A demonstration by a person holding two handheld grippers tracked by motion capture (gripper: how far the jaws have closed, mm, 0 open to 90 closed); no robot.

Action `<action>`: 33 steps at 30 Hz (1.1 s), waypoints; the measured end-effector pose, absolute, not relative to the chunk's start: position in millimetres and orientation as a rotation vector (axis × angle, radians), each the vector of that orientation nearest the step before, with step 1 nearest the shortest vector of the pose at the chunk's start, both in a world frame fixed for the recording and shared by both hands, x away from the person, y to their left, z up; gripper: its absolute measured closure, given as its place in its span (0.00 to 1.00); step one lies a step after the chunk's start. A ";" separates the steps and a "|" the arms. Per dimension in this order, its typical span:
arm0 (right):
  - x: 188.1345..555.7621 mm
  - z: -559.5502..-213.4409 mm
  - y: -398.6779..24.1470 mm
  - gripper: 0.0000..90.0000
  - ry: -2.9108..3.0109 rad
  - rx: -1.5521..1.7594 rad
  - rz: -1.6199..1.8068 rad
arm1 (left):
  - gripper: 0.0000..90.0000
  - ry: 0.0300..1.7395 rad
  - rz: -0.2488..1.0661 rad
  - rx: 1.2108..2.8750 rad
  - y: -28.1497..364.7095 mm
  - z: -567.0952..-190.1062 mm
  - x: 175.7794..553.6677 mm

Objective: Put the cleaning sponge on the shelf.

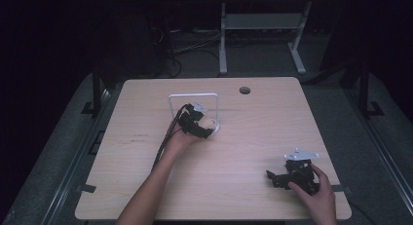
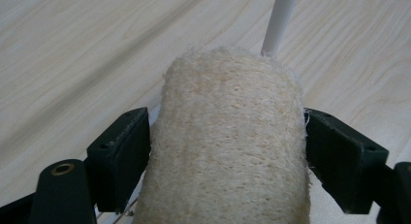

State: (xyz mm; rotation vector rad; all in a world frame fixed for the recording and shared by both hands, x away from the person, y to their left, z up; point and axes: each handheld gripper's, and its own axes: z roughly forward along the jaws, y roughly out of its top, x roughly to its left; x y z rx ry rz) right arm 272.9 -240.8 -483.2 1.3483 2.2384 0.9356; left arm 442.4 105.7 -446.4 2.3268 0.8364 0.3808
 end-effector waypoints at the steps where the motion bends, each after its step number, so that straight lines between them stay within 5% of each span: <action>1: 272.9 -483.1 -240.8 0.01 2.239 1.348 0.935 | 0.21 0.841 0.376 2.320 105.8 -445.3 441.7; 23: 272.8 -483.1 -240.8 0.01 2.240 1.346 0.934 | 0.28 0.818 0.406 2.204 118.7 -418.1 424.5; 33: 272.8 -483.1 -240.8 0.01 2.240 1.347 0.934 | 0.51 0.772 0.409 2.158 132.4 -403.3 406.7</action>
